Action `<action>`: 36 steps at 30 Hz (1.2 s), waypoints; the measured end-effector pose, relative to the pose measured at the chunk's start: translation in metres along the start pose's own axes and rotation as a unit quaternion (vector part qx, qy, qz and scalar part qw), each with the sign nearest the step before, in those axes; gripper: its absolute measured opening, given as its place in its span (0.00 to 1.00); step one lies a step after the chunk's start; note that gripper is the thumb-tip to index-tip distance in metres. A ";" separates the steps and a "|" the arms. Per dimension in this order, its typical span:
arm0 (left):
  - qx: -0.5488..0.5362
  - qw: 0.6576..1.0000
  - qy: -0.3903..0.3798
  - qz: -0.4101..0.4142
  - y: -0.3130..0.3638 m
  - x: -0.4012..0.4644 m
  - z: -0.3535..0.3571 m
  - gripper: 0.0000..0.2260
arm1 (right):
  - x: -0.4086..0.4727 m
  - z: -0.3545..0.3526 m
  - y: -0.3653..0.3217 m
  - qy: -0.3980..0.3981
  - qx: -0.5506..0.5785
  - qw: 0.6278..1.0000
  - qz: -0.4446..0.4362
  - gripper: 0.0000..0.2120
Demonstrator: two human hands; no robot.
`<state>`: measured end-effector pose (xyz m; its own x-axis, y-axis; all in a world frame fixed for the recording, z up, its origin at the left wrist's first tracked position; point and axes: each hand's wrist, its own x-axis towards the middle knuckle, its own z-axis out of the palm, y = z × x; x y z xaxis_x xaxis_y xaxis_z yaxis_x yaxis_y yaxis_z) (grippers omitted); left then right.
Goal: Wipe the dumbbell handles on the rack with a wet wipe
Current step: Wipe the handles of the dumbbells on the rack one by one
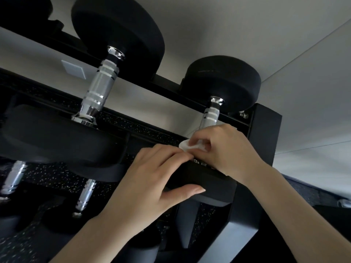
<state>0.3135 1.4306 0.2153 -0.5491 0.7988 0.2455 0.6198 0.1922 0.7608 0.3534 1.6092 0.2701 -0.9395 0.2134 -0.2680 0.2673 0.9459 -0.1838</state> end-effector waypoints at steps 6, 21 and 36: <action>0.000 1.000 0.014 -0.003 0.002 0.000 0.000 0.23 | 0.009 0.003 -0.008 0.009 -0.058 0.997 0.042 0.10; -0.008 1.000 0.025 0.001 0.001 -0.001 0.001 0.23 | 0.052 -0.011 0.003 0.148 -0.111 0.977 0.105 0.09; -0.001 1.000 0.019 0.009 -0.001 -0.001 0.001 0.23 | 0.040 -0.012 -0.008 0.095 -0.184 0.974 0.088 0.10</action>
<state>0.3139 1.4298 0.2135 -0.5590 0.7799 0.2814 0.6284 0.1772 0.7574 0.3114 1.6133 0.2725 -0.9180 0.3887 -0.0787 0.3660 0.9068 0.2092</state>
